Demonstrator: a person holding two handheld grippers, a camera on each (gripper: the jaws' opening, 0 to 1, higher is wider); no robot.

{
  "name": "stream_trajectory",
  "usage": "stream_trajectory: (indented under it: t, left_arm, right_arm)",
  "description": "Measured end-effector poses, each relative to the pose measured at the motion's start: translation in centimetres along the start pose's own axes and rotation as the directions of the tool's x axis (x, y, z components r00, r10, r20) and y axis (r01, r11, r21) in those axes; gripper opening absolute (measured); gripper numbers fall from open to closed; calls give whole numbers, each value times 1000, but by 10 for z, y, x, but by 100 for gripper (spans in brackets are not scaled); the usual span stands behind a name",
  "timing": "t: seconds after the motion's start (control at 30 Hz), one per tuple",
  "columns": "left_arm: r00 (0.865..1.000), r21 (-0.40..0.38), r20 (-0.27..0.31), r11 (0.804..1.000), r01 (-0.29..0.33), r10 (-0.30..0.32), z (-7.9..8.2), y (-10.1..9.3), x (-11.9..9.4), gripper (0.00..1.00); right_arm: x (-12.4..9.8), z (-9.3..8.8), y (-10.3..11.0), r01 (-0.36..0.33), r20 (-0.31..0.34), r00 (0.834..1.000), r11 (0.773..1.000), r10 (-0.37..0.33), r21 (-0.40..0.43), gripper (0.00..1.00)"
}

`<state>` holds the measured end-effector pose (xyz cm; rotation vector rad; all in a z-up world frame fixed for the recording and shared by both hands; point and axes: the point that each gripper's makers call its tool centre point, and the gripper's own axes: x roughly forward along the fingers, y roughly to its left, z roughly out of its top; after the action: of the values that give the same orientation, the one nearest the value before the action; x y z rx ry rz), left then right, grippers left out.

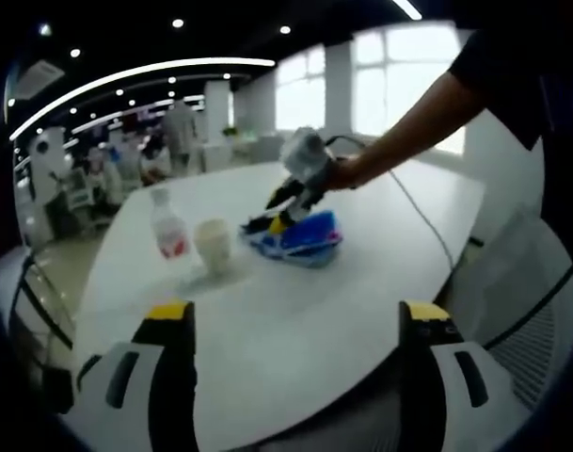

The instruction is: Arrange the tabletop items into an orderly group along one side of the table until the central work area is clear of visible clutter.

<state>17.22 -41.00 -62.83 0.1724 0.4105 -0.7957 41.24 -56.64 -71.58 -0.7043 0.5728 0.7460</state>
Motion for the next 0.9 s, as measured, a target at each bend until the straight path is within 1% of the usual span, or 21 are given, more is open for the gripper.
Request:
stream_trajectory:
  t: [0.2, 0.23, 0.33, 0.47, 0.63, 0.77, 0.9]
  left_arm:
    - [1000, -5, -5, 1000, -2, 2, -2, 1, -1, 83]
    - [1000, -5, -7, 1000, -4, 3, -2, 1, -1, 83]
    - [1000, -4, -6, 1000, -7, 7, -2, 2, -2, 83]
    - [1000, -4, 6, 1000, -4, 4, -1, 2, -2, 82]
    - [1000, -4, 4, 1000, -4, 4, -1, 2, -3, 81]
    - [1000, -5, 7, 1000, -5, 5, 0, 2, -3, 80]
    - [1000, -3, 6, 1000, -6, 6, 0, 3, -3, 79]
  right_arm:
    - [11, -3, 4, -5, -29, 1000, 1000, 6, 26, 37]
    - [12, -4, 5, -5, -41, 999, 999, 7, 40, 36]
    - [15, -6, 4, 3, -56, 998, 998, 0, 57, 32]
    - [15, -6, 3, 13, -62, 998, 997, -9, 76, 28]
    - [15, -5, 3, 18, -65, 998, 996, -12, 89, 24]
    - [13, -4, 5, 16, -64, 998, 996, -11, 84, 18]
    - [10, -3, 0, 26, -66, 998, 991, -17, 135, 13]
